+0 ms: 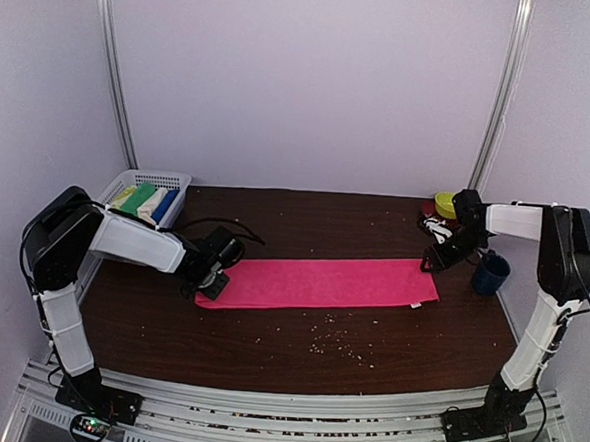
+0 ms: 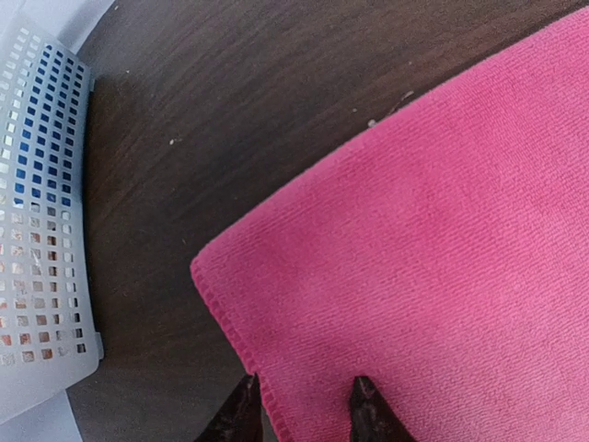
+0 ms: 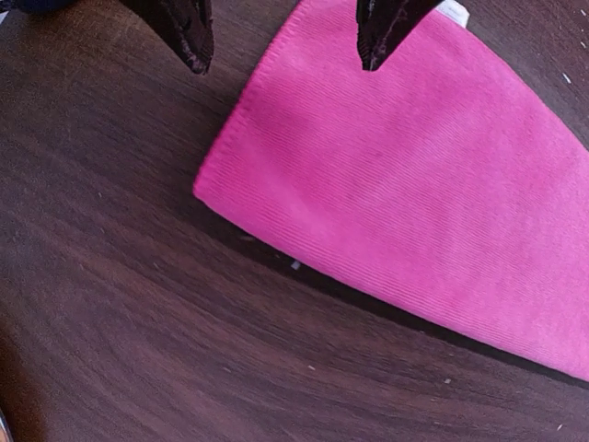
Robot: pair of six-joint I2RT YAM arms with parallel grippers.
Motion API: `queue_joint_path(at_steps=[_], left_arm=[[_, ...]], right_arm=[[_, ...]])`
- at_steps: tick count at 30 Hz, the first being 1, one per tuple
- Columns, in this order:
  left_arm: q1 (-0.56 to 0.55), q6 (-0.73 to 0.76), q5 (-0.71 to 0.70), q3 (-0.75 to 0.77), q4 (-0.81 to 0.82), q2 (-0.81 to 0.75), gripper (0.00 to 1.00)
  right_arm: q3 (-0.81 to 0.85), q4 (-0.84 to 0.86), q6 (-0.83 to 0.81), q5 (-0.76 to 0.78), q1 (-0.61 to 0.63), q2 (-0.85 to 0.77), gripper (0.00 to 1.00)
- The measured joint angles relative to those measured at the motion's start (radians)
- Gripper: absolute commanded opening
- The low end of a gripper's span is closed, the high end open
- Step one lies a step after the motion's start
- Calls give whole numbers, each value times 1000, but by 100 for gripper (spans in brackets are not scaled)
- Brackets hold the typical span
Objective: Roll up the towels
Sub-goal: Pick up the towel from the center of the board.
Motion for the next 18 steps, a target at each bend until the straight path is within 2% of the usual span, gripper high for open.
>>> queue_joint_path(at_steps=[6, 18], left_arm=[[0, -5, -23, 5, 5, 11, 34], [0, -16, -34, 7, 1, 10, 40]], right_arm=[[-106, 35, 74, -46, -90, -16, 57], [-144, 67, 179, -144, -91, -5, 51]])
